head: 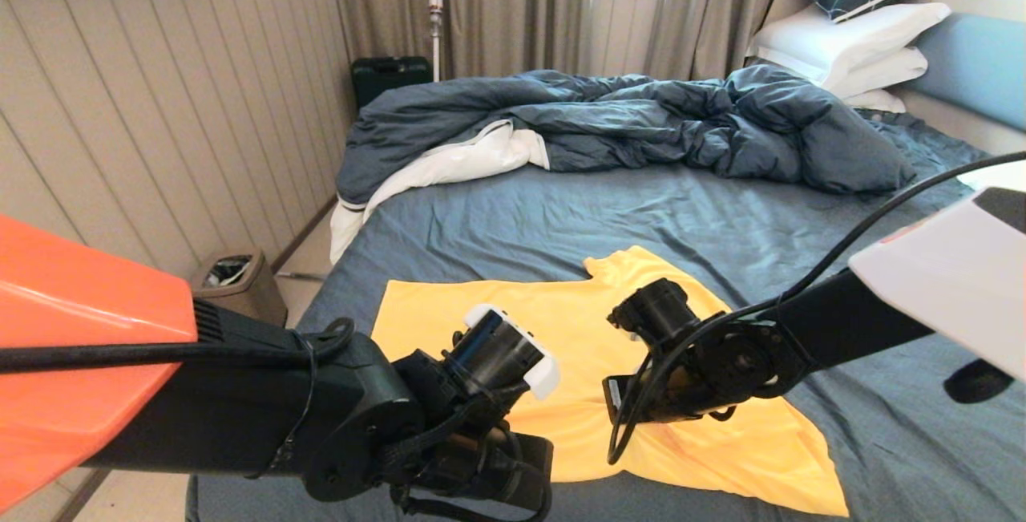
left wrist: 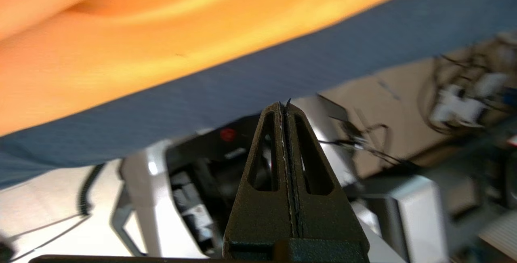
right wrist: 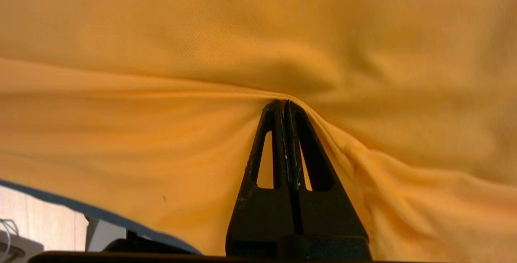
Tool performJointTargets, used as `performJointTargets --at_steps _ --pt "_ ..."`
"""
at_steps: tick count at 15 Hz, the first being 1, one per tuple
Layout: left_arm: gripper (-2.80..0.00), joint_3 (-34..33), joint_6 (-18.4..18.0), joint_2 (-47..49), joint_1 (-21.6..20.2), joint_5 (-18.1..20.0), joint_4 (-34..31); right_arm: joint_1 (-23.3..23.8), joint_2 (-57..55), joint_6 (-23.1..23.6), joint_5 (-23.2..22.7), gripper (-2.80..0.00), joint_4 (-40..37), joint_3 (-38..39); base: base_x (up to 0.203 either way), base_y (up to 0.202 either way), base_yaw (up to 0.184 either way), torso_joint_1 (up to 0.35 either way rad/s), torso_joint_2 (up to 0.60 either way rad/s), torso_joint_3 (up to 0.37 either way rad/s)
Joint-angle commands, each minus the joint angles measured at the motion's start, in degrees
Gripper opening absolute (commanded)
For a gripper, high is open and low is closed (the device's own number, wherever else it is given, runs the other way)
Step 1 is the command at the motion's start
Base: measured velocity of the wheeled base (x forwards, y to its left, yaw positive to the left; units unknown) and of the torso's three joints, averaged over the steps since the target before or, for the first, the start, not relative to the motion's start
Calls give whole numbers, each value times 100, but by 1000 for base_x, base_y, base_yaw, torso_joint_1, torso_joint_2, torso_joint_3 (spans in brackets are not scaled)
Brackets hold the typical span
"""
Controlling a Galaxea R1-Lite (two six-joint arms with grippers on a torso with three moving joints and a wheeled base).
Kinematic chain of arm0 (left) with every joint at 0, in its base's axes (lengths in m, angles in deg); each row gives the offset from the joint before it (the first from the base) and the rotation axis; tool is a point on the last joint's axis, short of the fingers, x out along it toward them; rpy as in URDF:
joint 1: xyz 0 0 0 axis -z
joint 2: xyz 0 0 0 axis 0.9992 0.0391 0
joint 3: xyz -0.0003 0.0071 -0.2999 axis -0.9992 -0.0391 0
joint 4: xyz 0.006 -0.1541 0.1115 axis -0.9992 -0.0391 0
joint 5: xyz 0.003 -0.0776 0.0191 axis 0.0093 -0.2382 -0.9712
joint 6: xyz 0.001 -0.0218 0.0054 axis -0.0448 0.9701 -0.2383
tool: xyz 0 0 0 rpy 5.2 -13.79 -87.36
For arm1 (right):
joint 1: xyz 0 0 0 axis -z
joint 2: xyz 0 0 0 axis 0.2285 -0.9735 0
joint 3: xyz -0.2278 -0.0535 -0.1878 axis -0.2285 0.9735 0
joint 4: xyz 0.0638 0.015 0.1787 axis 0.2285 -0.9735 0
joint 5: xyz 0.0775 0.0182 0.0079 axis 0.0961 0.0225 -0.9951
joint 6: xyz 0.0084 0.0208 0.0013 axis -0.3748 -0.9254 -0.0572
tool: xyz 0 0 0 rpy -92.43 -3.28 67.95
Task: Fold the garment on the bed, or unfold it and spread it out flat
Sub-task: Fold the yellow T-shirt
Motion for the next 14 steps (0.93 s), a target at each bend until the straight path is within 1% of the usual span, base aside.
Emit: performJointTargets --at_steps 1,3,7,11,14 --pt "-280 -121 -7 81 -3 -175 69 -9 275 -5 -14 -280 -5 219 0 0 0 0 0 0" --pt "-280 -158 -18 98 -25 -238 81 -18 528 -4 -16 -280 1 454 0 0 0 0 0 0" --pt "-280 -65 -80 315 -196 -275 265 -13 1198 -7 -17 -280 3 876 0 0 0 0 0 0" --pt "-280 216 -332 693 -588 -367 443 -1 1812 -4 -17 -280 -3 1174 0 0 0 0 0 0" --pt "-280 343 -424 891 -876 -375 450 8 2069 -4 -25 -280 -5 1281 0 0 0 0 0 0"
